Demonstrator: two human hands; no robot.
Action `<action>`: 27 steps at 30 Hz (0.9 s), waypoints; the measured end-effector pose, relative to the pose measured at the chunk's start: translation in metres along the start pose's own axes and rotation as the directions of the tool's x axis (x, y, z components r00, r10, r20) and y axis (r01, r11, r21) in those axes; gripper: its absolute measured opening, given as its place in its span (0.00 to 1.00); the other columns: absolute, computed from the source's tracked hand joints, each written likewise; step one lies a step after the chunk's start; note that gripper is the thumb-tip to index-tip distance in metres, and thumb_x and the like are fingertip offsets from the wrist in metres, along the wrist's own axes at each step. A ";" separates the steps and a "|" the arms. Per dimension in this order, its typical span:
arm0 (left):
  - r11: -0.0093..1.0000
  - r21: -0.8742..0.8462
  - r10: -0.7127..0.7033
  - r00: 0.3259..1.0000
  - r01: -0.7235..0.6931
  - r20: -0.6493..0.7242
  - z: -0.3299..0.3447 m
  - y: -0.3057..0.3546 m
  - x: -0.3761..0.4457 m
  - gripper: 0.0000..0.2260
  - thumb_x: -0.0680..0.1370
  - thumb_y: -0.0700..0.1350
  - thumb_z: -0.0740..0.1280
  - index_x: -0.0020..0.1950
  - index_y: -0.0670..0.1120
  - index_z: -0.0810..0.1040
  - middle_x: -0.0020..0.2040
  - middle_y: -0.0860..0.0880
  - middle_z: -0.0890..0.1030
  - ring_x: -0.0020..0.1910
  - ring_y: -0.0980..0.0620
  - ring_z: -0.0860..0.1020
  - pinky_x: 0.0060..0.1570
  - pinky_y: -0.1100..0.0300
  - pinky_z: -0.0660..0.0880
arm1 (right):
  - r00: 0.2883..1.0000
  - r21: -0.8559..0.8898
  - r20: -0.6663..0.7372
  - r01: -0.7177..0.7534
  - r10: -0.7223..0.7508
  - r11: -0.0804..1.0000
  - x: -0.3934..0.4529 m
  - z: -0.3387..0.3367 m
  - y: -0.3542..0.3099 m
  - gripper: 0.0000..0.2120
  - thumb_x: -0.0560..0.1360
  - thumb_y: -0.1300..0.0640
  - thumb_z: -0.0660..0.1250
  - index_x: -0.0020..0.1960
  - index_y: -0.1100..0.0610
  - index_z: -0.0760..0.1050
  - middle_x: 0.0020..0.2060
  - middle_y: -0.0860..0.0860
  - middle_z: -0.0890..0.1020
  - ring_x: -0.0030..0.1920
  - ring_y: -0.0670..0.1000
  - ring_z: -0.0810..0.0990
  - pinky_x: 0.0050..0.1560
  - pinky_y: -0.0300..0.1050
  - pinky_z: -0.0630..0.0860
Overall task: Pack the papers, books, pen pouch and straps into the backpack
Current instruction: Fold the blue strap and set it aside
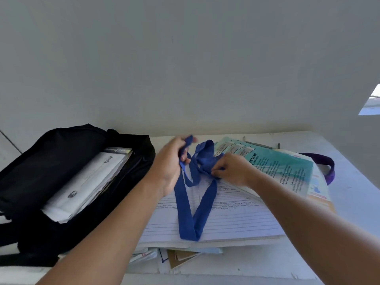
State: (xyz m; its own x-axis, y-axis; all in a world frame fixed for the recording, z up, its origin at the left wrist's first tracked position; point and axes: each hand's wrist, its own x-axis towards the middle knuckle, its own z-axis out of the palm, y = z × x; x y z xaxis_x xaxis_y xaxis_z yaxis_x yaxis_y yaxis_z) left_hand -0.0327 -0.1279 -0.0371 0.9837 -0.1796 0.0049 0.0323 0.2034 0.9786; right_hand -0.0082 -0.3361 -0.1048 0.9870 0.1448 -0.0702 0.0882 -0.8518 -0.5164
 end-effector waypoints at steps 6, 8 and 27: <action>0.991 0.133 0.001 0.997 -0.011 0.072 -0.001 -0.023 0.001 0.06 0.81 0.37 0.69 0.50 0.45 0.84 0.43 0.47 0.82 0.44 0.51 0.78 0.53 0.58 0.74 | 0.925 0.510 -0.321 -0.012 0.204 0.860 -0.008 -0.012 -0.011 0.06 0.82 0.57 0.62 0.47 0.52 0.76 0.36 0.48 0.78 0.36 0.50 0.73 0.39 0.47 0.70; 0.996 0.083 0.038 0.997 -0.043 0.062 0.004 -0.021 0.001 0.04 0.78 0.37 0.72 0.49 0.44 0.85 0.45 0.47 0.86 0.46 0.54 0.82 0.52 0.60 0.75 | 0.890 0.613 -0.418 0.128 0.182 0.780 -0.011 -0.025 -0.023 0.06 0.83 0.57 0.62 0.47 0.51 0.73 0.34 0.50 0.76 0.34 0.49 0.70 0.38 0.48 0.67; 0.937 -0.337 0.025 0.981 -0.090 -0.193 0.041 -0.012 0.024 0.03 0.74 0.39 0.77 0.47 0.41 0.86 0.50 0.38 0.85 0.48 0.44 0.85 0.50 0.48 0.83 | 0.980 0.945 -0.198 0.188 0.011 0.268 -0.015 -0.031 -0.064 0.08 0.83 0.59 0.68 0.60 0.62 0.79 0.44 0.51 0.86 0.43 0.46 0.85 0.42 0.37 0.80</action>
State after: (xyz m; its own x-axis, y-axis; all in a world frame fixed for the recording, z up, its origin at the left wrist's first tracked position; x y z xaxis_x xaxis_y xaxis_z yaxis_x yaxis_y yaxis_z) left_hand -0.0169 -0.1739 -0.0399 0.9998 0.0149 -0.0103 0.0008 0.5312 0.8473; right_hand -0.0240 -0.2996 -0.0439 0.9950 0.0323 0.0947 0.0822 0.2746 -0.9580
